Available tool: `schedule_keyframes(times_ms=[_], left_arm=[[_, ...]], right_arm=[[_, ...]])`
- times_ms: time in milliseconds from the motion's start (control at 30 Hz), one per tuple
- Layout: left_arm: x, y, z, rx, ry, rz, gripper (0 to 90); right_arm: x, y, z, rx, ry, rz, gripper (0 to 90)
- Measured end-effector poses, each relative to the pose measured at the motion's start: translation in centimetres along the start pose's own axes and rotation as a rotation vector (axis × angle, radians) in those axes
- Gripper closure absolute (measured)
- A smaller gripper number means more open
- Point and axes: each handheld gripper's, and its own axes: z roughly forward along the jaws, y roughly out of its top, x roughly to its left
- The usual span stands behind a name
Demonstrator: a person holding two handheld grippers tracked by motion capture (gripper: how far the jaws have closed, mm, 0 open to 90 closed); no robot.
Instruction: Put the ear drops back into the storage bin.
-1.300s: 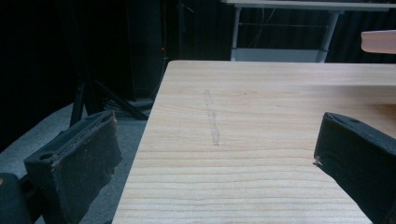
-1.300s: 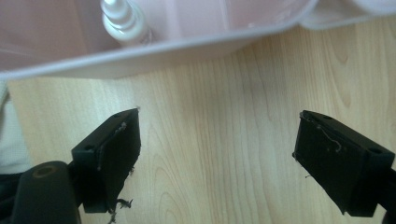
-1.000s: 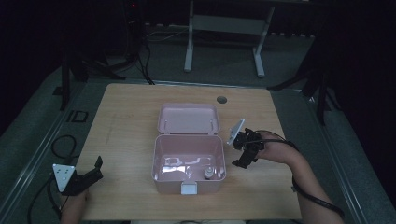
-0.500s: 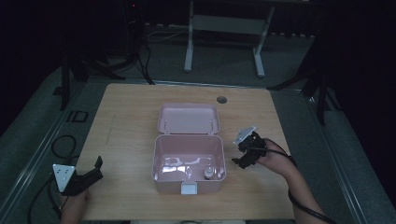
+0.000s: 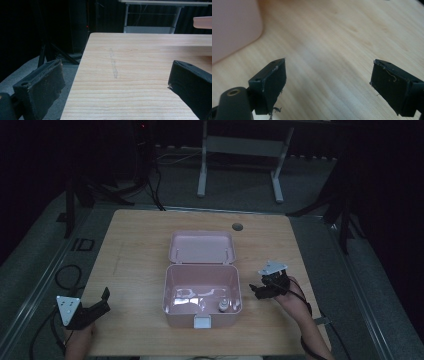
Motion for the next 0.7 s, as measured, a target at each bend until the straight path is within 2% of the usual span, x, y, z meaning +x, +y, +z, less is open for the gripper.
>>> schedule_keyframes(times_ms=[100,200,300,433,600,700], left_arm=[[0.0,0.0,0.0,0.001,0.000,-0.001,0.5],[0.0,0.0,0.0,0.001,0.000,-0.001,0.5],[0.0,0.0,0.0,0.000,0.000,0.000,0.5],[0.0,0.0,0.0,0.000,0.000,0.000,0.5],[0.0,0.0,0.0,0.000,0.001,-0.001,0.5],[0.0,0.0,0.0,0.000,0.001,-0.001,0.5]], right_arm=[[0.0,-0.5,0.0,-0.033,-0.049,0.058,12.4],[0.1,-1.0,0.1,-0.046,-0.092,0.076,12.3],[0.3,-1.4,0.2,-0.057,-0.121,0.102,12.1],[0.4,-2.1,0.0,-0.095,-0.156,0.170,12.1],[0.3,-3.0,-0.6,-0.167,-0.198,0.262,12.1],[0.3,-3.5,-1.0,-0.215,-0.243,0.308,12.1]])
